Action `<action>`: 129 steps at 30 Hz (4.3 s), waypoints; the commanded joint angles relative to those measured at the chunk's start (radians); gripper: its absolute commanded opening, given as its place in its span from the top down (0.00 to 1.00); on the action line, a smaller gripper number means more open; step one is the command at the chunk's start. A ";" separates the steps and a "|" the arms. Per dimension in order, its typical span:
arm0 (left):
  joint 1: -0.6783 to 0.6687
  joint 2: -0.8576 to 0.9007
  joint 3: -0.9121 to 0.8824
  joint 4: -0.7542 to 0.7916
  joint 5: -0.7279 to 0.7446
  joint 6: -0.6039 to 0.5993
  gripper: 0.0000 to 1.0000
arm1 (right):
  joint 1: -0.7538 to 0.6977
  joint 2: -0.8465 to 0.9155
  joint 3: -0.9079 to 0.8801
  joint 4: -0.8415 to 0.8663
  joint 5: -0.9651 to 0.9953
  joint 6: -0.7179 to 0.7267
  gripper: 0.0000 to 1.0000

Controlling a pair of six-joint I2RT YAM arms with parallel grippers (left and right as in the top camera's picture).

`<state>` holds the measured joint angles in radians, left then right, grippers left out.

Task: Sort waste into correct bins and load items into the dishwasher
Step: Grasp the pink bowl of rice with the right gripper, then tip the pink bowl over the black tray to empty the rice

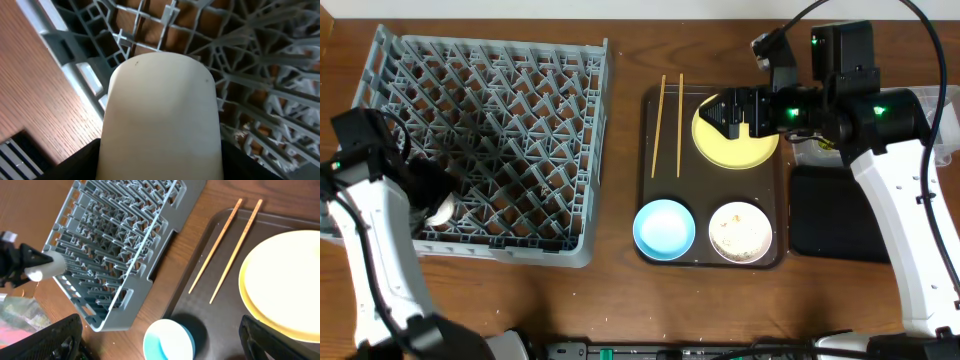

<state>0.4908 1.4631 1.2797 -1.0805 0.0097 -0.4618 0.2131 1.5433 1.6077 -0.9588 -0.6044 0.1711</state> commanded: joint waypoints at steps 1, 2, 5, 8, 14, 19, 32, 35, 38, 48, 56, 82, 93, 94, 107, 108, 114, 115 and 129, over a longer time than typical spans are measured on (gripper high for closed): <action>0.011 0.040 0.017 -0.010 0.009 0.020 0.49 | 0.011 -0.013 0.013 -0.012 0.006 -0.015 0.02; 0.014 0.049 0.017 -0.016 0.009 0.020 0.46 | 0.011 -0.013 0.013 -0.017 0.006 -0.015 0.02; 0.027 0.058 0.017 -0.028 0.009 0.020 0.43 | 0.011 -0.013 0.013 -0.029 0.008 -0.015 0.02; 0.044 0.058 0.017 -0.021 0.013 0.020 0.39 | 0.011 -0.013 0.013 -0.037 0.021 -0.015 0.01; 0.069 0.057 0.017 -0.027 0.119 0.021 0.12 | 0.011 -0.013 0.013 -0.087 0.058 -0.016 0.01; 0.069 0.055 0.017 -0.030 0.145 0.026 0.12 | 0.011 -0.011 0.012 -0.142 0.117 -0.015 0.01; -0.093 -0.126 0.080 -0.039 0.452 0.353 0.14 | 0.172 -0.010 -0.296 -0.132 0.442 0.290 0.34; -0.177 -0.179 0.080 -0.038 0.445 0.391 0.14 | 0.232 -0.009 -0.417 -0.074 0.495 0.330 0.45; -0.239 -0.207 0.080 -0.038 0.399 0.391 0.14 | 0.270 -0.007 -0.500 -0.009 0.495 0.354 0.49; -0.299 -0.201 0.079 -0.043 0.364 0.391 0.14 | 0.296 0.096 -0.607 0.129 0.476 0.480 0.65; -0.299 -0.201 0.079 -0.064 0.364 0.391 0.14 | 0.271 0.146 -0.607 0.140 0.486 0.510 0.90; -0.299 -0.201 0.079 -0.059 0.363 0.391 0.14 | -0.258 -0.095 -0.443 -0.056 -0.168 -0.052 0.99; -0.299 -0.201 0.079 -0.059 0.363 0.391 0.14 | -0.707 -0.090 -0.572 -0.047 -0.454 -0.347 0.99; -0.299 -0.201 0.079 -0.059 0.363 0.391 0.14 | -0.732 -0.090 -0.600 -0.017 -0.518 -0.371 0.99; -0.299 -0.201 0.079 -0.059 0.363 0.391 0.14 | -0.923 -0.088 -0.829 0.249 -0.873 -0.416 0.99; -0.299 -0.201 0.079 -0.059 0.363 0.391 0.14 | -0.930 -0.088 -0.829 0.249 -0.882 -0.416 0.99; -0.299 -0.201 0.079 -0.059 0.363 0.391 0.14 | -0.937 -0.089 -0.829 0.240 -0.897 -0.423 0.99; -0.299 -0.201 0.079 -0.059 0.363 0.391 0.14 | -0.937 -0.088 -0.830 0.241 -0.894 -0.423 0.99; -0.299 -0.201 0.079 -0.055 0.364 0.391 0.14 | -0.939 -0.088 -0.830 0.226 -0.768 -0.310 0.99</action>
<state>0.1951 1.2575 1.3437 -1.1378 0.3820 -0.0807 -0.7170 1.4597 0.7788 -0.7246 -1.4090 -0.2039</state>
